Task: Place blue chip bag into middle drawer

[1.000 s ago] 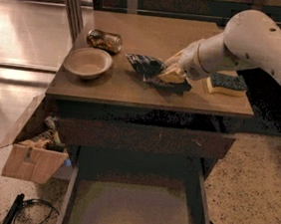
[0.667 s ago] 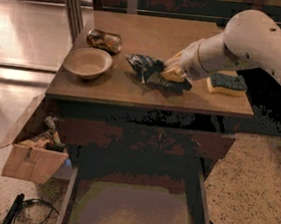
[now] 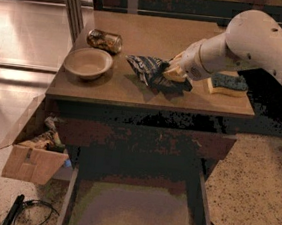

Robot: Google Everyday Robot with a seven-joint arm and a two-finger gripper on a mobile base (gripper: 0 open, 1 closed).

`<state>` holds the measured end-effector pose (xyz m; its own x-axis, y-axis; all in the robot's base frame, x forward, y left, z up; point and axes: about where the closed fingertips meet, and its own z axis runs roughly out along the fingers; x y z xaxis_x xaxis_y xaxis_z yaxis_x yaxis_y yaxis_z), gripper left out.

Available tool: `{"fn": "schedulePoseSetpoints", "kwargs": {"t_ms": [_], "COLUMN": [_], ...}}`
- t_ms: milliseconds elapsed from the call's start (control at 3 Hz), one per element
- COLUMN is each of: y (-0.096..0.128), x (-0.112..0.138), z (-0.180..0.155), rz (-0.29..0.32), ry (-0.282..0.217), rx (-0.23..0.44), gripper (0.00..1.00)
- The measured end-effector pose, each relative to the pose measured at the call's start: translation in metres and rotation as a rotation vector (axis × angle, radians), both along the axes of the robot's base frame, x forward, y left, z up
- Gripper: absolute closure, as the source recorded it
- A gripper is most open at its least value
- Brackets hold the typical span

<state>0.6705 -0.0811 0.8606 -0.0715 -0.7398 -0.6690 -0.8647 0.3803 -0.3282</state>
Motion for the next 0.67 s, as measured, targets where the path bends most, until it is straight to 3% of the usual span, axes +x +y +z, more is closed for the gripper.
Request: {"fn": "schedulePoseSetpoints", "kwargs": {"t_ms": [667], "y": [0.007], "x": [-0.004], "z": [0.019], "rz": [0.044], "ry": [-0.018], "rx": [-0.008], "gripper": [1.00]}}
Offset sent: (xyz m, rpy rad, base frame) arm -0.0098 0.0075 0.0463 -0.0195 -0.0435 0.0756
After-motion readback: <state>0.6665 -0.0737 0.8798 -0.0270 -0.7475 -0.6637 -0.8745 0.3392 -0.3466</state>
